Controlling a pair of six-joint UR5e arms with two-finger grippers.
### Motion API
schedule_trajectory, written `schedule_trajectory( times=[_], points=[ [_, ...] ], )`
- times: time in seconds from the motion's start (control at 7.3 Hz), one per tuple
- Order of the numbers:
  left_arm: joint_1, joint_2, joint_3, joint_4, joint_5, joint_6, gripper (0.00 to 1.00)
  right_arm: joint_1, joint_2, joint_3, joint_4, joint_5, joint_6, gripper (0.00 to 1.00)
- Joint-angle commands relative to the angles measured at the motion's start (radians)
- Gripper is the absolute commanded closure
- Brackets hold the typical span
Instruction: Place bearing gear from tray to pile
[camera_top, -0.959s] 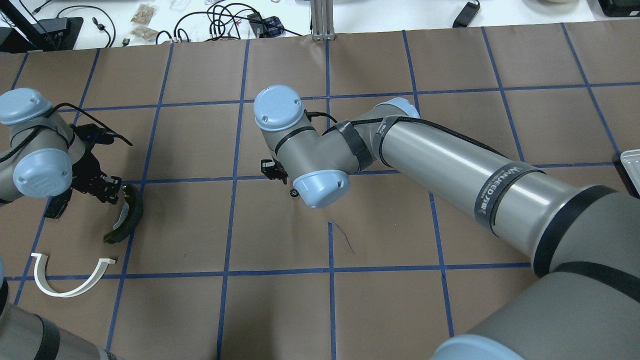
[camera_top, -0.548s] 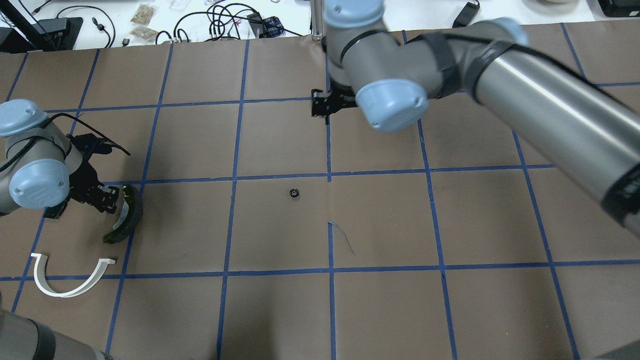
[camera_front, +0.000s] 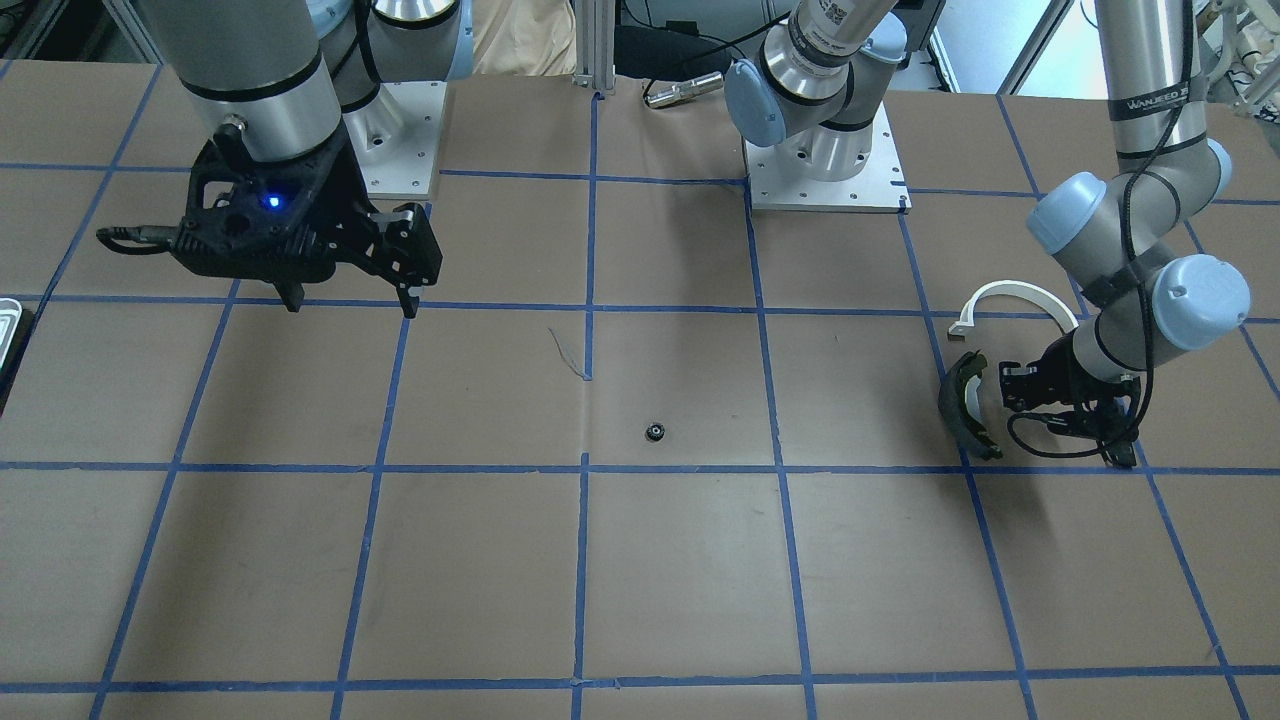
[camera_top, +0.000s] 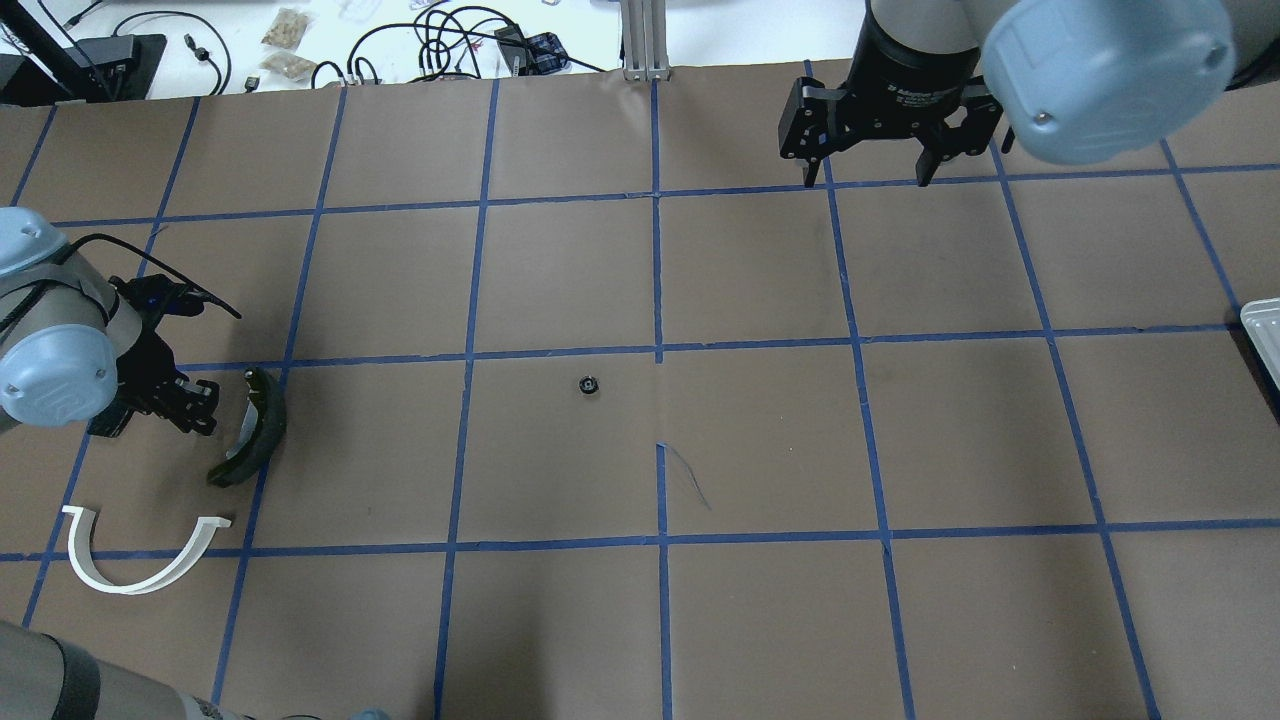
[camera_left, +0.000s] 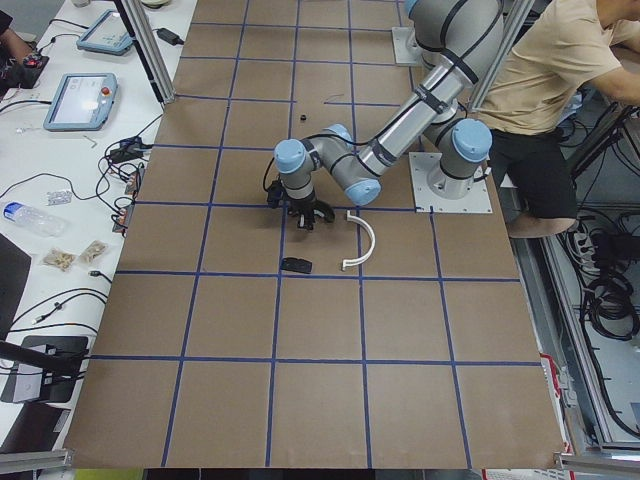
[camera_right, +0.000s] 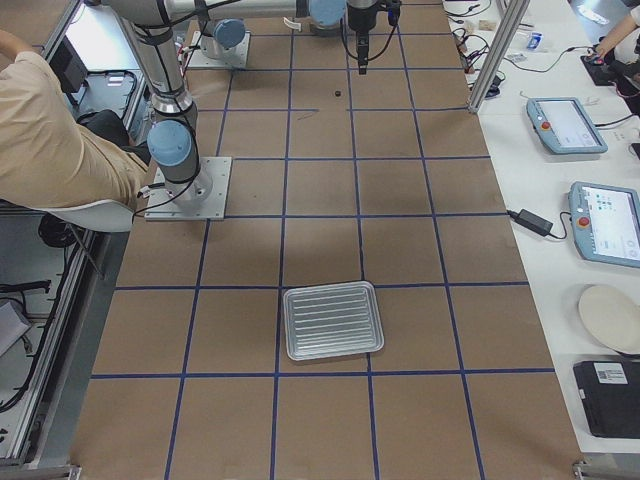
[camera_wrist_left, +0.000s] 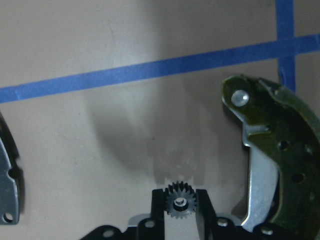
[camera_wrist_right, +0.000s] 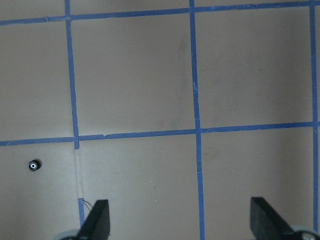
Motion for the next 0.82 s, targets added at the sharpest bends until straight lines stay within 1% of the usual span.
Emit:
schedule_trajectory(
  times=[0.0, 0.14, 0.27, 0.41, 0.55, 0.69],
  points=[
    [0.010, 0.001, 0.001, -0.002, 0.002, 0.001, 0.14, -0.060, -0.026, -0.003, 0.027, 0.004, -0.070, 0.00],
    [0.008, 0.003, 0.012, -0.002, 0.002, 0.001, 0.00, -0.083, -0.029, -0.018, 0.027, 0.039, -0.078, 0.00],
    [-0.002, 0.015, 0.018, -0.003, 0.001, -0.002, 0.00, -0.098, -0.030, -0.022, 0.040, 0.008, -0.159, 0.00],
    [-0.021, 0.036, 0.056, -0.012, -0.021, -0.009, 0.00, -0.094, -0.038, -0.019, 0.047, -0.005, -0.169, 0.00],
    [-0.062, 0.032, 0.146, -0.088, -0.027, -0.017, 0.00, -0.091, -0.046, -0.019, 0.072, -0.005, -0.169, 0.00],
    [-0.125, 0.030, 0.266, -0.226, -0.027, -0.075, 0.00, -0.091, -0.046, -0.034, 0.112, -0.005, -0.169, 0.00]
  ],
)
